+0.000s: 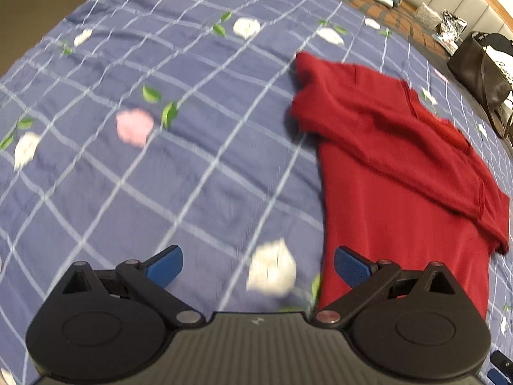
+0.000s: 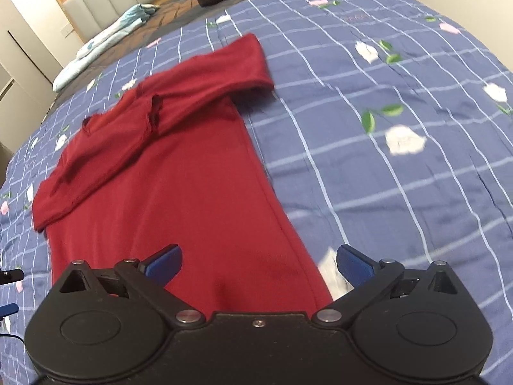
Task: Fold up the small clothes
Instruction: 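Grasp the sweater hem with the right gripper while the left gripper grasps it too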
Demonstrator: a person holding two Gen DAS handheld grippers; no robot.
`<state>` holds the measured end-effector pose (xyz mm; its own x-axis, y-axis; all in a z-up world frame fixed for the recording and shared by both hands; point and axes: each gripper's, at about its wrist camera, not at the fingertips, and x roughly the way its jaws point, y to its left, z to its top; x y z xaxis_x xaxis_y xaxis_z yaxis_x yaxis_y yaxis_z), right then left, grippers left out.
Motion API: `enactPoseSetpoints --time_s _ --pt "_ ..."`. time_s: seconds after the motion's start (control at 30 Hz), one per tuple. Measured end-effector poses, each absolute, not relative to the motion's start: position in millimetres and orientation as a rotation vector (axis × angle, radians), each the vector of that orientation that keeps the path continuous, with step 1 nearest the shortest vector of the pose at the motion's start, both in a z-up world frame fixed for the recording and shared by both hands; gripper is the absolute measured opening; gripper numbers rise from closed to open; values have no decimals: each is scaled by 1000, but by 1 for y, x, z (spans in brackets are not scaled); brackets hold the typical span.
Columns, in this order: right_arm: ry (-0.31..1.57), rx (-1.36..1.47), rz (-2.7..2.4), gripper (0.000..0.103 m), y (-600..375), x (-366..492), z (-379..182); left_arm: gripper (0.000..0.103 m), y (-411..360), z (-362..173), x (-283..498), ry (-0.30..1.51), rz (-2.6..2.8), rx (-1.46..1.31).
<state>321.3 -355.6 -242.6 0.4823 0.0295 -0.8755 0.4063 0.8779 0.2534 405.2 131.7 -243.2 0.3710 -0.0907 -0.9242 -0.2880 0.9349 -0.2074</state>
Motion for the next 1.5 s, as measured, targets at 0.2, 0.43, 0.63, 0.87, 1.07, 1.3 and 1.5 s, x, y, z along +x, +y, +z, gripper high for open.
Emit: enactPoseSetpoints --time_s 0.2,0.43,0.63,0.87,1.07,1.3,1.5 --pt "1108 468 -200 102 -362 298 -247 102 115 -248 367 1241 106 -358" --pt "1174 461 -136 101 -370 281 -257 102 92 -250 330 1271 49 -364" --pt "1200 436 -68 89 -374 279 -262 102 74 -263 312 1320 40 -344" --pt "1232 454 -1 71 -374 285 -273 87 67 -277 299 1398 130 -346" --pt "1252 415 30 44 -376 284 -275 29 59 -269 301 1403 105 -319" --pt "1260 399 70 7 -378 280 -264 3 40 -244 299 1382 88 -208" --pt "1273 393 126 6 -369 267 -241 2 50 -220 283 1333 59 -182"
